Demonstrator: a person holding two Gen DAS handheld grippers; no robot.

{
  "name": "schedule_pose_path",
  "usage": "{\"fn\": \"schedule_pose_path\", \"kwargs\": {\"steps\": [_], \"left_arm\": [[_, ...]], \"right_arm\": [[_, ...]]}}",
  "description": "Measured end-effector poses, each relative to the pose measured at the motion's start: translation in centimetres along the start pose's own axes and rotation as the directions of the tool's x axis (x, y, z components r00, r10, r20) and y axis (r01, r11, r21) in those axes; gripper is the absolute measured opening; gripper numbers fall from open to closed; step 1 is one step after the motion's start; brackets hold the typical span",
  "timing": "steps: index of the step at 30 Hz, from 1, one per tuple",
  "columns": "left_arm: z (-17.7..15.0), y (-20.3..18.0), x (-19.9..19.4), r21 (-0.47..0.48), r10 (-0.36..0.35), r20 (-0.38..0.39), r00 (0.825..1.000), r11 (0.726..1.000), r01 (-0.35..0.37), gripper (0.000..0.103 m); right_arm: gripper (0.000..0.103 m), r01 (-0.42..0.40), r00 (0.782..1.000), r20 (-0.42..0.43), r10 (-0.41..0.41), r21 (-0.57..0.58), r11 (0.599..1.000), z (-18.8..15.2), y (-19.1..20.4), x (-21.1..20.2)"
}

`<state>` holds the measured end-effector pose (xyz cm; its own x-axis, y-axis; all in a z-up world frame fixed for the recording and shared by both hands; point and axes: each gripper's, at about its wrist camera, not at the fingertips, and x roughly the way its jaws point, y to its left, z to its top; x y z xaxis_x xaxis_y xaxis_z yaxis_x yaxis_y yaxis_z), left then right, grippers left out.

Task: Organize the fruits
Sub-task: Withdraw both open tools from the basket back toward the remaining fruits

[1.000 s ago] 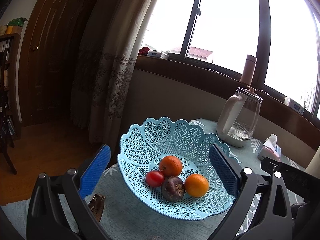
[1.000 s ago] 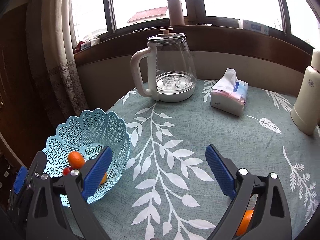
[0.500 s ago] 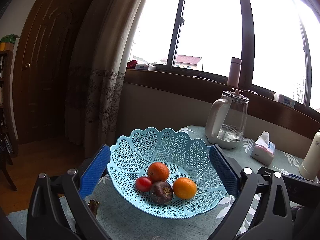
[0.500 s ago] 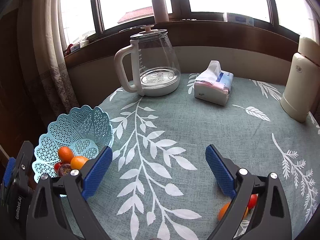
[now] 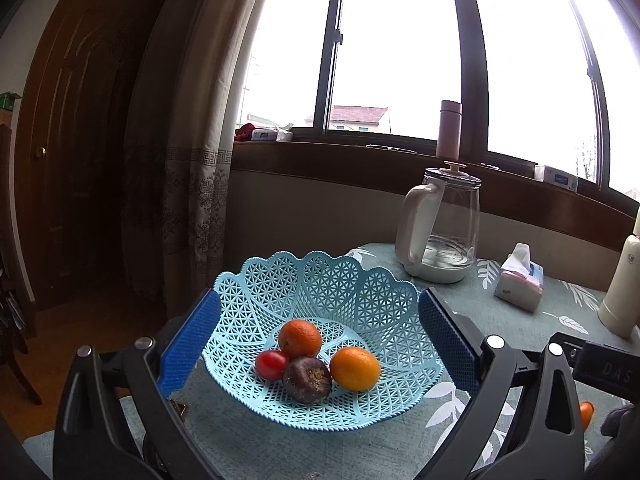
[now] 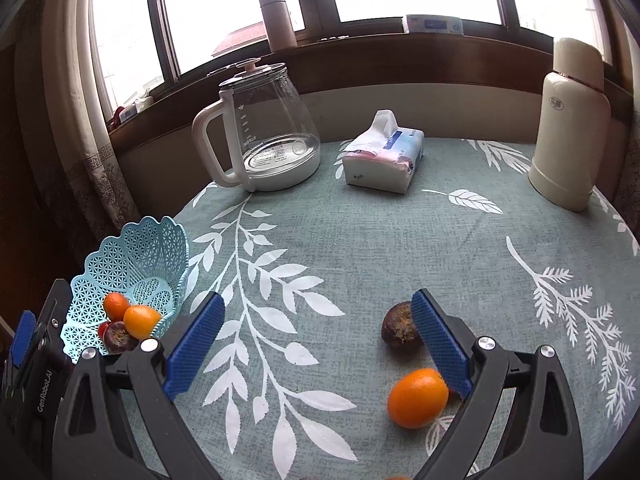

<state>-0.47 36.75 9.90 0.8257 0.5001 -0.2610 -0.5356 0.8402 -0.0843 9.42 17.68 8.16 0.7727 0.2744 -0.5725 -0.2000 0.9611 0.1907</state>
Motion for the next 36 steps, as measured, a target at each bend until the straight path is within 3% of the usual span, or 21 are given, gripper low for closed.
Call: {"fn": "schedule_pose_path", "kwargs": {"steps": [19,36], "left_arm": [[-0.5,-1.6,-0.3,0.08,0.012,0.011,1.0,0.997,-0.013,0.1],[-0.5,-2.8,-1.2,0.145,0.034,0.056,0.998,0.989,-0.041,0.1]], "right_arm": [[0.094,0.088,0.995,0.034,-0.093,0.125,0.988,-2.3,-7.0,-3.6],[0.094,0.17,0.984,0.012,-0.176,0.204,0.964,-5.3,-13.5,-6.8]]}}
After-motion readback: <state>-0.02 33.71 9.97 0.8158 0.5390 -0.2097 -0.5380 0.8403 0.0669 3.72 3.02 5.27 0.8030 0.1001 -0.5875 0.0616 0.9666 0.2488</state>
